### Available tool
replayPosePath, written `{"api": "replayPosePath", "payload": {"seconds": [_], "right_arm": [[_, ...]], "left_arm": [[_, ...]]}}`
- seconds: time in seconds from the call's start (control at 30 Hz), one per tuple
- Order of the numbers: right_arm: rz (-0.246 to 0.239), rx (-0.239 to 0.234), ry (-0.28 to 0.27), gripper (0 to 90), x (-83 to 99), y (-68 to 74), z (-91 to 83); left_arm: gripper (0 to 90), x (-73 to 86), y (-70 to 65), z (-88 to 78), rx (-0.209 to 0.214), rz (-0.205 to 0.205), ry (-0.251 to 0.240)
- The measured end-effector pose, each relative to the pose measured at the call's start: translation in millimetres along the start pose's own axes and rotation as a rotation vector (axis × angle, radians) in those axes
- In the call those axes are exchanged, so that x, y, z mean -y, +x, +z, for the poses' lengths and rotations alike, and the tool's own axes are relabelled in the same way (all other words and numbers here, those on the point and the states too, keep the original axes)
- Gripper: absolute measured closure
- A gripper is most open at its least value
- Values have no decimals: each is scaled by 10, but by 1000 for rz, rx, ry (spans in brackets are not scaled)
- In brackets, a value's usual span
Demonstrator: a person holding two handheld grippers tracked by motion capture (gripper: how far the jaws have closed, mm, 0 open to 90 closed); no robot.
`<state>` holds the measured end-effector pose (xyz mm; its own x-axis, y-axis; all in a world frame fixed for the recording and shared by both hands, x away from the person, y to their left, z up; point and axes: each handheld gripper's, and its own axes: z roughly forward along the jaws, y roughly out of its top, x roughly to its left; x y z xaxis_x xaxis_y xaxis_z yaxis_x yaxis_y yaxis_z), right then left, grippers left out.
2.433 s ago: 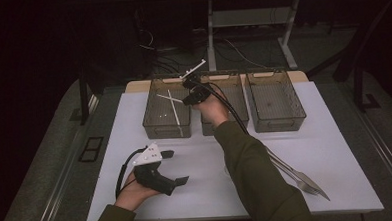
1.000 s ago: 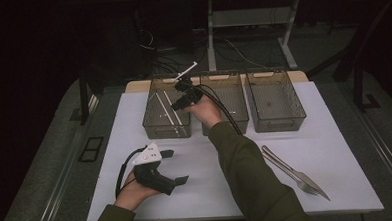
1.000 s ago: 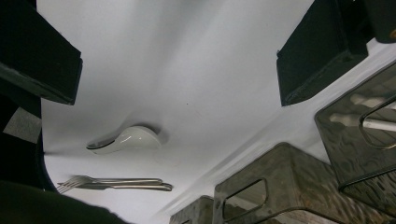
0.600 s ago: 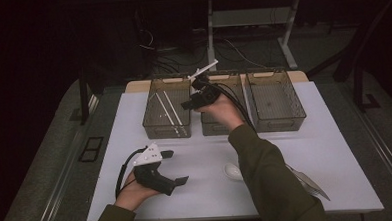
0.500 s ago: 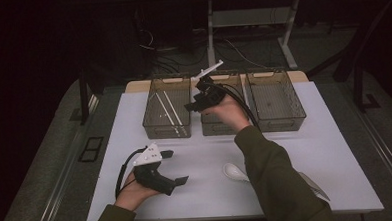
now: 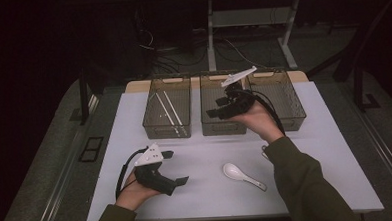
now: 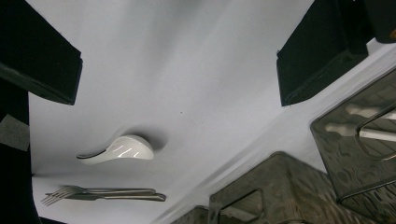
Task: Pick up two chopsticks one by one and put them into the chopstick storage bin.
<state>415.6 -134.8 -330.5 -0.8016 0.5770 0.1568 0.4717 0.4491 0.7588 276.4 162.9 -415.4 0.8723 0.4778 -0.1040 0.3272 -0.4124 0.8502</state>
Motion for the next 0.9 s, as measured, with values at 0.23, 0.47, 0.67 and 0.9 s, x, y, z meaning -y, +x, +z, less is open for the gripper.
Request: {"api": "replayPosePath", "payload": {"seconds": [0.23, 0.47, 0.67, 0.9], "right_arm": [[-13, 7, 7, 369, 315, 16, -172], [15, -3, -8, 444, 629, 24, -297], [12, 20, -5, 587, 875, 36, -423], [34, 22, -28, 809, 1113, -4, -648]], "left_arm": [[0, 5, -2, 10, -5, -3, -2], [0, 7, 3, 9, -10, 1, -1], [0, 26, 3, 1, -16, -1, 5], [0, 36, 17, -9, -17, -9, 3]]}}
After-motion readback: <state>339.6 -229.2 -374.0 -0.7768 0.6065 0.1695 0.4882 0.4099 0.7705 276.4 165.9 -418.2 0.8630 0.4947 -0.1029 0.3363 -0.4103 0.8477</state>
